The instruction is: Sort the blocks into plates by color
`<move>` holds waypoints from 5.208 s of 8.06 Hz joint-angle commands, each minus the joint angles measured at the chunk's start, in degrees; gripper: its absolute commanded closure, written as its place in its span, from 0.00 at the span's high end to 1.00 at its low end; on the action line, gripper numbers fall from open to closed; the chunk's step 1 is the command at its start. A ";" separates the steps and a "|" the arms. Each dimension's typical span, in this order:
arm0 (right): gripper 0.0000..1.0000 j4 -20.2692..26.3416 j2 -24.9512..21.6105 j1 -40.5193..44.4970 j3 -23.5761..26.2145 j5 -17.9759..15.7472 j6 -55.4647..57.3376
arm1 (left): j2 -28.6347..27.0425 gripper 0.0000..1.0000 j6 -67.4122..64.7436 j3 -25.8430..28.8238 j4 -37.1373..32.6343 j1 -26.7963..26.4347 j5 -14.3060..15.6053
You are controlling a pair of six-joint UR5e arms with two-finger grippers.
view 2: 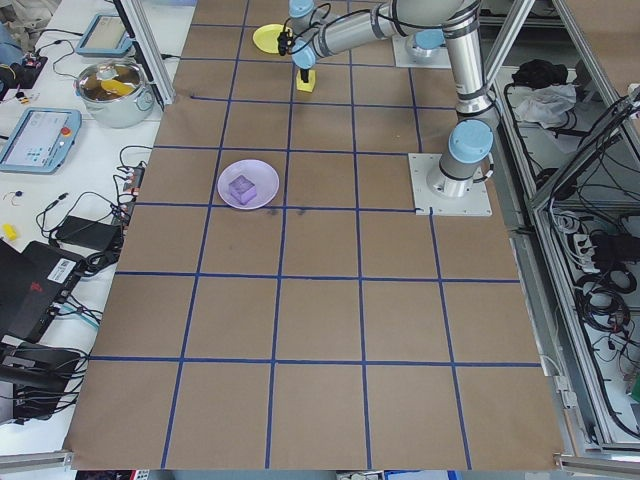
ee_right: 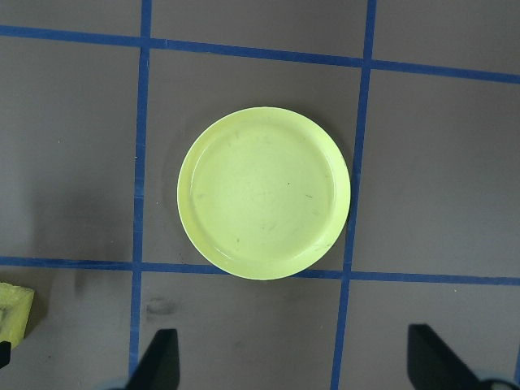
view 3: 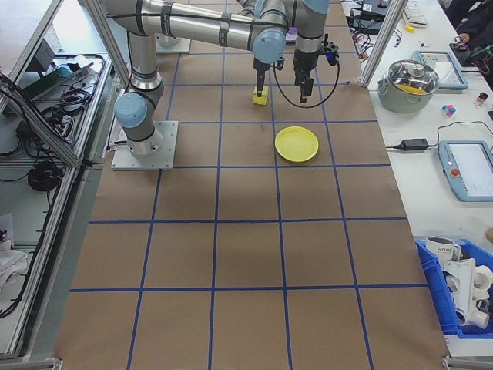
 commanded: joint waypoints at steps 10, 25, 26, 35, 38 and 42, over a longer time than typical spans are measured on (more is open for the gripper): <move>1.00 -0.23 -1.60 13.78 8.17 7.83 26.58 | 15.03 1.00 12.61 11.66 -34.77 12.99 16.75; 0.79 -9.28 14.84 22.59 14.59 8.09 27.83 | 27.96 1.00 18.50 11.66 -39.69 22.49 17.54; 0.19 -9.46 14.84 22.59 14.59 8.18 28.26 | 27.70 1.00 18.50 11.14 -39.43 22.49 17.28; 0.00 -13.04 6.05 3.81 9.58 4.93 10.93 | 28.40 1.00 18.41 11.22 -39.60 22.49 17.98; 0.00 -18.14 10.51 -0.88 9.49 4.67 3.85 | 28.31 1.00 18.41 10.96 -41.18 22.58 17.89; 0.21 -24.84 15.36 -0.97 9.84 0.62 0.58 | 28.31 1.00 18.41 11.39 -41.19 22.58 17.89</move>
